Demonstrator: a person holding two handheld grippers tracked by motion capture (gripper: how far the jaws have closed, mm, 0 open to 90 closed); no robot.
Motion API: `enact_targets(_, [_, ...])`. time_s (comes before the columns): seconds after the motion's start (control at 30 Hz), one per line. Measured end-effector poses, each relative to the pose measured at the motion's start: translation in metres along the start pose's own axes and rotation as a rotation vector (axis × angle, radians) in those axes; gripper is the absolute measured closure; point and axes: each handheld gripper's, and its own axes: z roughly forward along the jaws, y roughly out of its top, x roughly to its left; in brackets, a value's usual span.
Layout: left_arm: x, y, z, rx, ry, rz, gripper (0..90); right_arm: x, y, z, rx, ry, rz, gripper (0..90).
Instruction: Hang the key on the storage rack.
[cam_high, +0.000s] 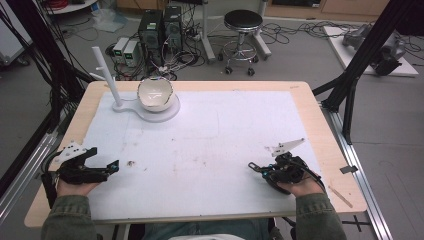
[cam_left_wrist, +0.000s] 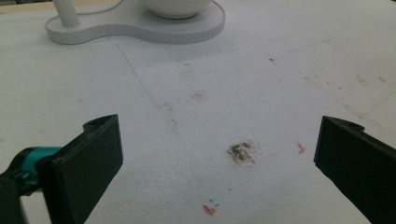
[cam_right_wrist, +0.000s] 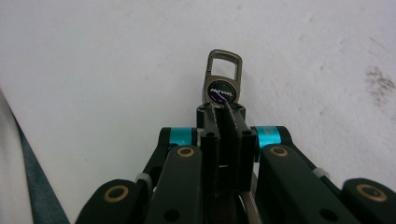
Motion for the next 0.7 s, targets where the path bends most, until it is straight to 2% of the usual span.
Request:
enact_targets(0.07, [0.0,0.0,0.0,0.002,-0.001,0.001,1.7,0.001,0.005,0.002,0.007,0.003,-0.006,84.9])
enact_targets(0.2, [0.0,0.0,0.001,0.0,-0.002,0.002,1.7,0.001,0.016,0.0,-0.014,0.036,-0.008,84.9])
enact_targets(0.27, [0.0,0.0,0.001,0.0,-0.002,0.001,1.7,0.002,0.019,-0.001,-0.02,0.038,-0.015,84.9])
enact_targets(0.57, [0.0,0.0,0.001,0.006,-0.004,0.004,1.7,0.007,0.064,0.002,-0.005,0.125,-0.066,84.8])
enact_targets(0.7, [-0.001,0.0,0.002,0.007,-0.006,0.003,1.7,0.008,0.087,0.0,0.004,0.128,-0.089,84.7])
